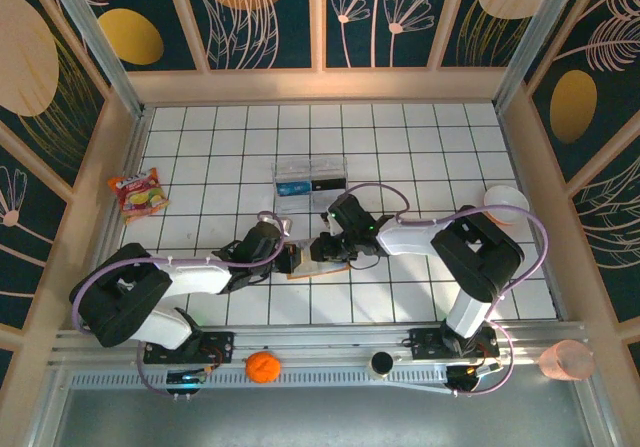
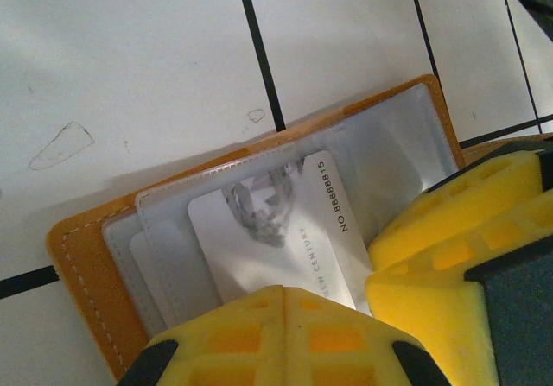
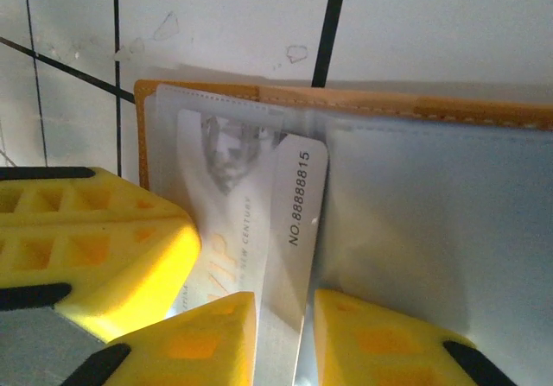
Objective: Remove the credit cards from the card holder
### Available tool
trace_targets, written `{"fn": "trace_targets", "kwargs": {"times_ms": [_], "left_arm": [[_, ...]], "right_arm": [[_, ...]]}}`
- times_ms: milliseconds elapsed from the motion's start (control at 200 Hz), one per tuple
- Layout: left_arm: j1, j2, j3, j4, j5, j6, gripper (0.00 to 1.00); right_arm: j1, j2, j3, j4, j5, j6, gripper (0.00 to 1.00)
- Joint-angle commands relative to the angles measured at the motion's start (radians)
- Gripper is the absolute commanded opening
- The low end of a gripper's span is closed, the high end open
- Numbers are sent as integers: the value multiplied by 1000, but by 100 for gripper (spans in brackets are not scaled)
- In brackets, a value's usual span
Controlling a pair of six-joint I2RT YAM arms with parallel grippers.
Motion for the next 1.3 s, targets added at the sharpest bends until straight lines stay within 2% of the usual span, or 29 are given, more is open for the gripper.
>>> {"fn": "trace_targets", "kwargs": {"times_ms": [0,165,375,741,801,906,1076,1296], "left_arm": [[6,40,-7,-53,28,8,0],[5,44,-3,-52,38,10,0],[5,40,-5,-54,32,-1,0],[9,-10,-7,-72,12,-24,0],[10,-22,-7,-70,14,-26,6],[11,-29,-3,-69,16,-25,6],[11,-12,-1,-59,20,-23,0],[15,-3,11,-63,21,3,0]], "right_arm": [[-18,35,-18,40,-28,19,21],[-25,39,-29,68,-52,27,20],[-28,18,-48,82,-37,35,0],[-27,-143,-86,-29,103,31,0],[-25,-167,-79,-76,135,18,0],[-21,-188,-75,-137,175,3,0],[-5,-207,-40,-233,247,-38,0],[2,-218,12,-319,288,-92,0]]}}
